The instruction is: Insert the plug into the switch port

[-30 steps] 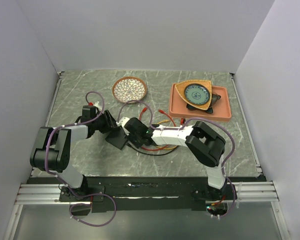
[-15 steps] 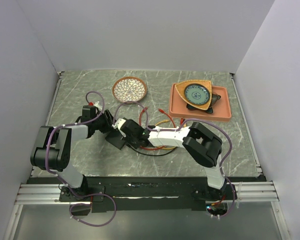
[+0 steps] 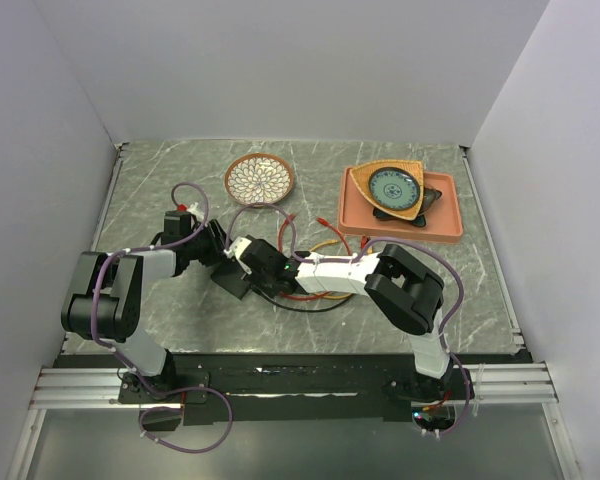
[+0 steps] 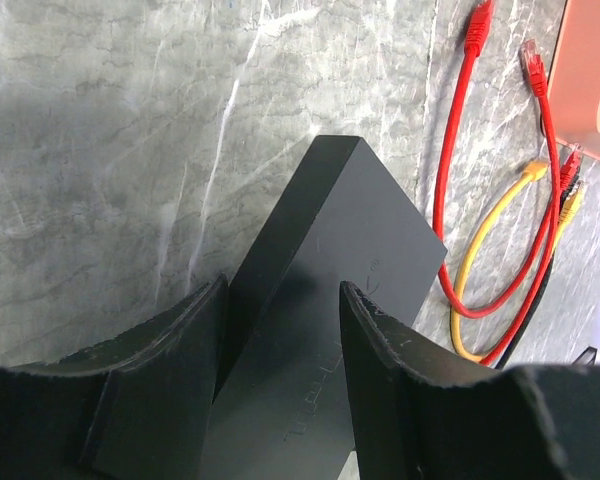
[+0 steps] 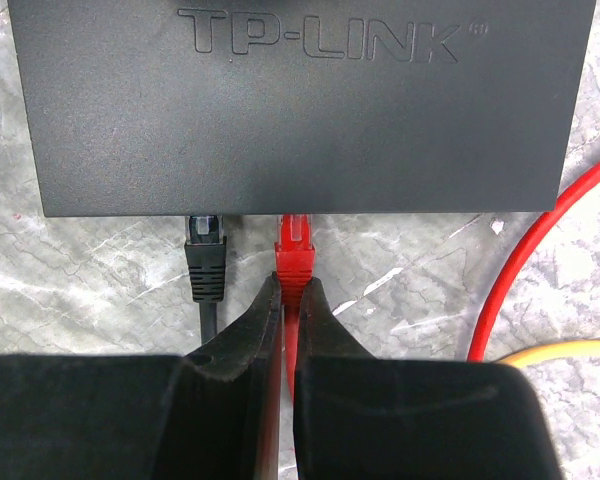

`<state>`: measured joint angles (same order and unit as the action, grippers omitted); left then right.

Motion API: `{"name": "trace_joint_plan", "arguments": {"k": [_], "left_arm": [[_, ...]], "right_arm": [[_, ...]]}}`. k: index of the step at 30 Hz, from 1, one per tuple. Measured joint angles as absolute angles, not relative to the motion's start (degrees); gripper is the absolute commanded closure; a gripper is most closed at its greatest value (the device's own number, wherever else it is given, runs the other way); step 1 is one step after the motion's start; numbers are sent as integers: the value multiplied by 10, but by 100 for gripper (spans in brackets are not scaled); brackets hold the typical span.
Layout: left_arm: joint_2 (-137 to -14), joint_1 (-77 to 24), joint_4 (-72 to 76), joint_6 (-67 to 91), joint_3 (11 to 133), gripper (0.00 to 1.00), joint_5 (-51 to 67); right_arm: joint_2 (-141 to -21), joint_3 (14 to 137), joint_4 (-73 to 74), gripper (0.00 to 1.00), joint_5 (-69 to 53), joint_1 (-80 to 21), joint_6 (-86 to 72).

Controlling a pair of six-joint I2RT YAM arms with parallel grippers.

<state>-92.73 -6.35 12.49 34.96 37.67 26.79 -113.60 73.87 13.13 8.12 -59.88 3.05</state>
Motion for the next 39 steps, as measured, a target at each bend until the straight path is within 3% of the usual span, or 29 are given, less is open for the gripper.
{"name": "trace_joint_plan", "arguments": {"k": [39], "left_arm": [[-894, -65, 147, 338, 333, 53, 263]], "right_arm": [[-1147, 777, 185, 100, 32, -597, 25]]}}
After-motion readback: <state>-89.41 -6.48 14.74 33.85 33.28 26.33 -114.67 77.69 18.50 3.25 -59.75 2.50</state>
